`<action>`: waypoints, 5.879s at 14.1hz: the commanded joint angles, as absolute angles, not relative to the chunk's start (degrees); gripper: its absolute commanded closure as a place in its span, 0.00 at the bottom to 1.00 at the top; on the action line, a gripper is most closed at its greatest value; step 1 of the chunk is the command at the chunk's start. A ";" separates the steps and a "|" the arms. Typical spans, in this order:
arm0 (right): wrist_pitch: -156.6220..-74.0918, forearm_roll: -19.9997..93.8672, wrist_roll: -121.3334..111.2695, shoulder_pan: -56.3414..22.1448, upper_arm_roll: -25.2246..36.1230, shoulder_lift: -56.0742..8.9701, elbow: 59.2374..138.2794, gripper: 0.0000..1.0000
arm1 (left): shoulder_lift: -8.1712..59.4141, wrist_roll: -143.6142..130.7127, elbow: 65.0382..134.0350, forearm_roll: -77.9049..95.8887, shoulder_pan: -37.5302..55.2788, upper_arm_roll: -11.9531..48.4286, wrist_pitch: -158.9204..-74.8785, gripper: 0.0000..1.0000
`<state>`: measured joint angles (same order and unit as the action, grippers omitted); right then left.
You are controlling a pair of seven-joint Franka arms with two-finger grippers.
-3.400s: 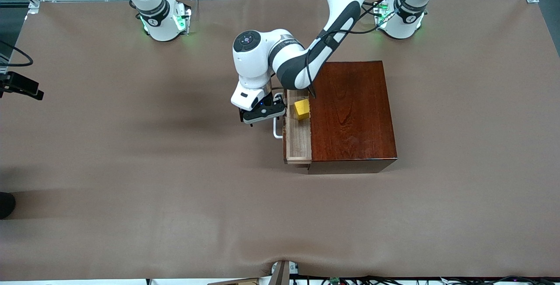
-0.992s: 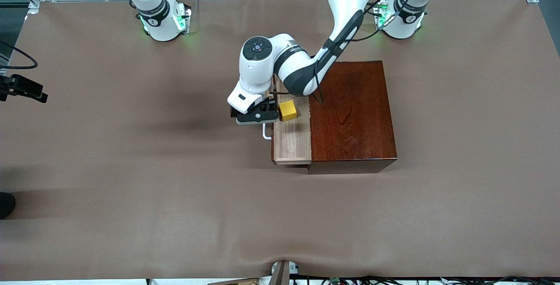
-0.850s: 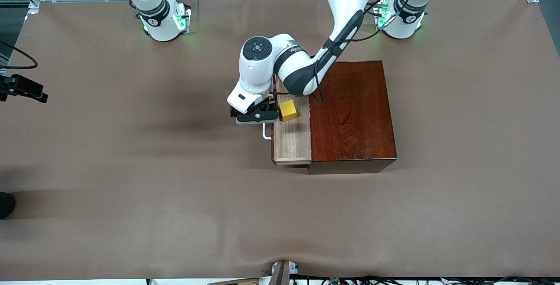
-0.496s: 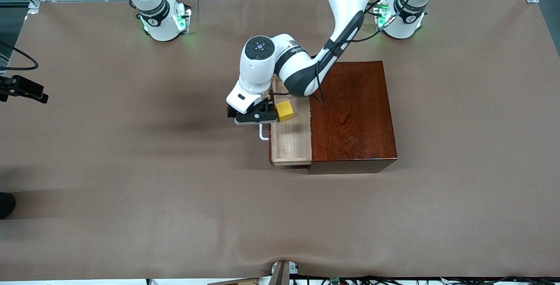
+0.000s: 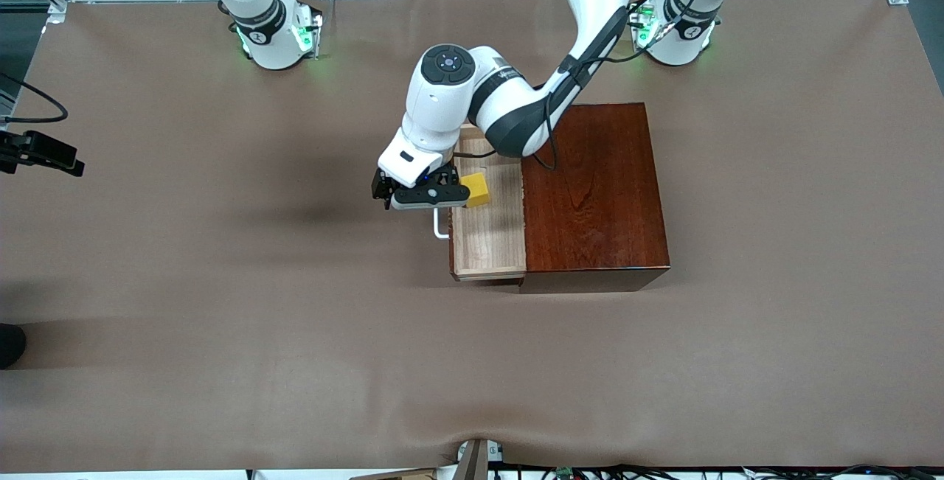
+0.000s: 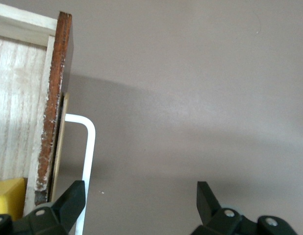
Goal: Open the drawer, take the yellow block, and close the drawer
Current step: 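Pull the drawer open by its handle with the left gripper, then lift the left gripper away while the right gripper reaches toward the drawer, then lower the right gripper into the drawer around the yellow cube, then close the right gripper on the yellow cube and lift it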
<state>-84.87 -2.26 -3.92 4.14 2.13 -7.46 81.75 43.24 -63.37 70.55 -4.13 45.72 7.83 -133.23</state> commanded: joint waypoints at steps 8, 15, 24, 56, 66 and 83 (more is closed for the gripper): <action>-83.76 -1.67 9.91 2.47 1.32 -7.47 81.30 0.00 | 29.99 -62.14 72.24 -2.81 36.67 8.00 -117.52 0.00; -82.44 3.51 34.33 -5.00 1.23 -8.61 81.56 0.00 | 16.19 -44.51 82.95 -2.81 20.95 8.35 -109.34 0.00; -86.47 7.91 71.60 -20.46 1.23 -15.11 81.39 0.00 | 3.35 -20.33 88.77 1.49 2.04 8.44 -99.42 0.00; -116.98 5.80 118.04 -47.37 1.32 -35.86 81.65 0.08 | -1.23 -3.43 85.43 -1.06 -0.09 4.92 -82.79 0.00; -116.46 6.24 117.25 -46.85 1.23 -35.86 78.94 1.00 | -0.53 -2.81 85.34 -1.41 -0.26 4.83 -82.79 0.00; -94.67 16.17 89.25 -25.42 1.67 -30.32 68.64 1.00 | 0.00 -3.08 85.34 -1.58 0.18 4.83 -83.06 0.00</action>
